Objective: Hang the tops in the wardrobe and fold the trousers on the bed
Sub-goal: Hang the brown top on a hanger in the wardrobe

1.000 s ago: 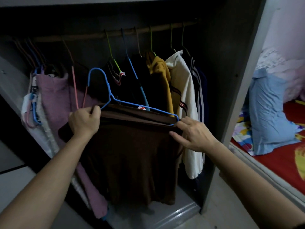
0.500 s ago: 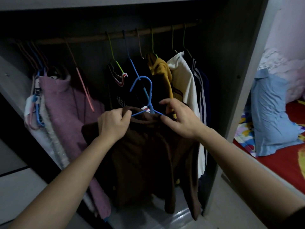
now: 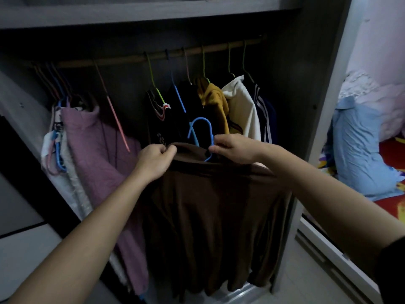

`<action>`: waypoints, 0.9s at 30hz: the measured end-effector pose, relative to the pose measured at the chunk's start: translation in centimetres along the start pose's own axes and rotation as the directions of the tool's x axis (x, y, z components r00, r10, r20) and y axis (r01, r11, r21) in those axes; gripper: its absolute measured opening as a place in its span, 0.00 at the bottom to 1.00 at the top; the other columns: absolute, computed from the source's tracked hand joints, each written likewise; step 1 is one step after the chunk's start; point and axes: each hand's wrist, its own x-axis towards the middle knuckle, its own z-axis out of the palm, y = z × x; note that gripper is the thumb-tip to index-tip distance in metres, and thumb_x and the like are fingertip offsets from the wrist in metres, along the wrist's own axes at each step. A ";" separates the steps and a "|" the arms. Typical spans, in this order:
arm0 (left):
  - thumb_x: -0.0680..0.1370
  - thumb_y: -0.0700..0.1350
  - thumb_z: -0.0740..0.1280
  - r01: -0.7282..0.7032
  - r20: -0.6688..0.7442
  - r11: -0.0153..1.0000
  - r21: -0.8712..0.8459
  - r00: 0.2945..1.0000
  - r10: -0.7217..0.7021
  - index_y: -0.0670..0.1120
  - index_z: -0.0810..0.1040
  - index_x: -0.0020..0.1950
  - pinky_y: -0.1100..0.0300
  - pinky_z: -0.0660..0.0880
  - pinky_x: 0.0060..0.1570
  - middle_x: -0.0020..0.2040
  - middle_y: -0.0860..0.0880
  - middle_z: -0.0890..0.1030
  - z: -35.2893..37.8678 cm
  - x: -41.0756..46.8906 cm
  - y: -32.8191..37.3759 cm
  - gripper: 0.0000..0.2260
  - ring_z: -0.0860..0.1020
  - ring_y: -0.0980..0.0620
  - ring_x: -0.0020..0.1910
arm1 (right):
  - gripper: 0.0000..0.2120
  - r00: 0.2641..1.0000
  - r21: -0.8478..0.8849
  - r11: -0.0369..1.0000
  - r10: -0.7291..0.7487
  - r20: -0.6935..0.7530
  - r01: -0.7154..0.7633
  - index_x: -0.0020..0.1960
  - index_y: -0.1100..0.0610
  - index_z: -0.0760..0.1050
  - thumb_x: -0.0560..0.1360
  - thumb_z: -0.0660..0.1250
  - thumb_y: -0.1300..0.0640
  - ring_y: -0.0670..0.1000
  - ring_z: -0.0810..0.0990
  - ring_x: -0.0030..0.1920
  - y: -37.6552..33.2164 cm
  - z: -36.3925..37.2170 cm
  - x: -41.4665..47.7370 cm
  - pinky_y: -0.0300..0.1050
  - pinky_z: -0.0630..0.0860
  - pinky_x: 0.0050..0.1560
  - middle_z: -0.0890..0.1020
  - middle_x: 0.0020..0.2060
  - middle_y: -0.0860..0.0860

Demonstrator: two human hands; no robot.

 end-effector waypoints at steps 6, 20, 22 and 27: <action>0.55 0.75 0.73 0.018 0.373 0.993 -0.119 0.927 0.027 0.55 0.76 0.56 0.58 0.75 0.56 0.56 0.55 0.76 -2.0 0.1 -0.2 0.37 0.76 0.58 0.55 | 0.13 0.945 0.132 0.984 -0.076 -0.317 0.124 0.51 0.62 0.77 0.83 0.63 0.52 0.55 0.80 0.43 -2.3 -2.3 0.8 0.51 0.76 0.47 0.81 0.41 0.56; 0.76 0.46 0.72 -0.155 0.053 0.849 -0.506 0.976 0.210 0.58 0.86 0.45 0.71 0.75 0.43 0.45 0.55 0.86 -3.6 2.0 -3.0 0.06 0.83 0.60 0.46 | 0.15 0.988 -0.124 0.992 0.005 -0.157 -0.024 0.55 0.51 0.83 0.82 0.61 0.45 0.44 0.81 0.48 -2.3 -5.5 0.1 0.45 0.77 0.54 0.85 0.46 0.47; 0.76 0.44 0.72 -0.211 -0.045 0.837 -0.504 0.975 0.219 0.55 0.85 0.46 0.71 0.74 0.45 0.44 0.55 0.85 -4.0 2.4 -3.1 0.06 0.82 0.62 0.46 | 0.14 0.993 -0.122 0.991 0.040 -0.107 -0.053 0.50 0.48 0.84 0.82 0.61 0.44 0.42 0.80 0.42 -2.4 -5.5 -0.1 0.41 0.76 0.47 0.84 0.41 0.46; 0.76 0.42 0.72 -0.460 0.023 0.886 -0.054 0.887 0.461 0.47 0.85 0.50 0.63 0.72 0.52 0.48 0.51 0.83 -3.8 3.4 -3.3 0.04 0.79 0.55 0.48 | 0.14 0.985 0.207 0.964 0.171 -0.004 -0.167 0.45 0.47 0.85 0.79 0.64 0.41 0.49 0.77 0.36 -3.7 -3.9 0.2 0.44 0.73 0.38 0.83 0.36 0.44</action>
